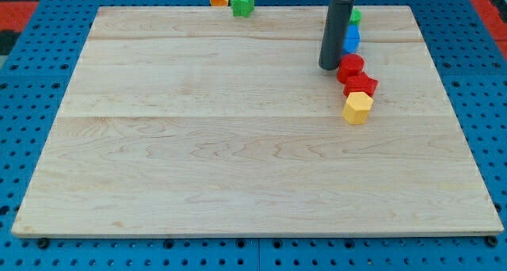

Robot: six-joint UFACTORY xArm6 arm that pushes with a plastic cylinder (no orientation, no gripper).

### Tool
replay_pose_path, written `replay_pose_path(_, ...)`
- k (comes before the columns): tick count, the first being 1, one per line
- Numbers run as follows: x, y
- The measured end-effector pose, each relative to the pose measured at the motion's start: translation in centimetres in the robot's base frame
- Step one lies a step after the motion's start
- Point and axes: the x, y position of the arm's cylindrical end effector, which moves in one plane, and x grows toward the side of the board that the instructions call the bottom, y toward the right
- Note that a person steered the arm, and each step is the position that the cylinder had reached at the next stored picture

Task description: Move the arm to the bottom of the green star

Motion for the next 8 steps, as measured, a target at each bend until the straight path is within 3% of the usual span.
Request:
replay_pose_path(3, 0.0, 1.1)
replay_pose_path(4, -0.1, -2.2)
replay_pose_path(5, -3.2, -10.0)
replay_pose_path(7, -13.8, -22.7)
replay_pose_path(8, -14.9, -22.9)
